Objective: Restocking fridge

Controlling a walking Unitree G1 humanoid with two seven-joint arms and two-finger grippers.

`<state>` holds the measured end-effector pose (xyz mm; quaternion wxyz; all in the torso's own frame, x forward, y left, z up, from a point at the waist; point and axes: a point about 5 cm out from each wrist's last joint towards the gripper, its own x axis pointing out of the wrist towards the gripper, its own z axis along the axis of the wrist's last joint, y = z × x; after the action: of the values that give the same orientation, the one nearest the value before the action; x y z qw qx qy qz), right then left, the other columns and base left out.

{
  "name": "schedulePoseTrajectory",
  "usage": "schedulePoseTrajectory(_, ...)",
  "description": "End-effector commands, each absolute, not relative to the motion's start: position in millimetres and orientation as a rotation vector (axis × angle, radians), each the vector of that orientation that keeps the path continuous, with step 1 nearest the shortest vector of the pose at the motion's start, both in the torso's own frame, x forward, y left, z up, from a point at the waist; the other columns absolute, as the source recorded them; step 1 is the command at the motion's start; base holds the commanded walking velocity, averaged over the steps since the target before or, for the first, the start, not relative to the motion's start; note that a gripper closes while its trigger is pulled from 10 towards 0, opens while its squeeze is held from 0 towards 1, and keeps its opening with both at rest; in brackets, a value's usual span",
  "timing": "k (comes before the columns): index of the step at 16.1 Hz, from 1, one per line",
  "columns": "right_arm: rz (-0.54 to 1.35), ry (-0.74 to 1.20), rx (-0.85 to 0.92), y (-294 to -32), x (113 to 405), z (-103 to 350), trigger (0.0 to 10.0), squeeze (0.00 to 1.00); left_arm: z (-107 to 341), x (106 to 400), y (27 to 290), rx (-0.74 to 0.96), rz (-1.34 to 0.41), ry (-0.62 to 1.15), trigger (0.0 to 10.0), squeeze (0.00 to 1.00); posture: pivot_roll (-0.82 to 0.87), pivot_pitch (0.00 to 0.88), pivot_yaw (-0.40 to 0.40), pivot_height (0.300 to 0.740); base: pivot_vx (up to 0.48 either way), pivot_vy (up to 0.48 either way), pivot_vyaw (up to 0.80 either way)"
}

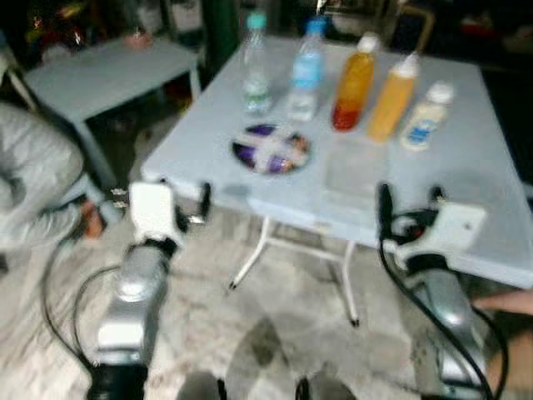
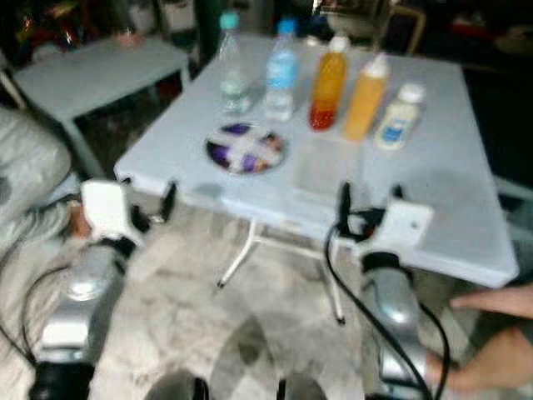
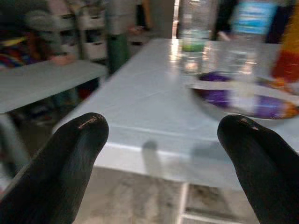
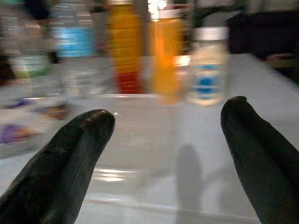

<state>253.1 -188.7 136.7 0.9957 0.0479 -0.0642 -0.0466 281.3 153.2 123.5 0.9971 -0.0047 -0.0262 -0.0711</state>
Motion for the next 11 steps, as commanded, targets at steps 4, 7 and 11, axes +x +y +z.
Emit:
schedulePoseTrajectory(4, -0.196, -0.145, 0.166, -229.0, 263.2, 143.6, 10.0, 0.0, 122.2, 277.6, 148.3, 0.013, -0.165, -0.043, 10.0, 0.0, -0.01, 0.085, 0.002, 0.74, 0.0, 0.0, 0.0)
schedulePoseTrajectory(7, -0.141, -0.141, 0.187, -234.6, 270.8, 147.1, 10.0, 0.0, 122.1, 274.6, 150.9, 0.021, -0.161, -0.037, 10.0, 0.0, 0.0, 0.1, 0.006, 0.74, 0.0, 0.0, 0.0)
schedulePoseTrajectory(11, -0.012, -0.13, 0.249, -233.4, 285.8, 149.0, 10.0, 0.0, 123.2, 270.0, 155.9, 0.042, -0.161, -0.023, 10.0, 0.0, 0.03, 0.121, 0.021, 0.74, 0.0, 0.0, 0.0)
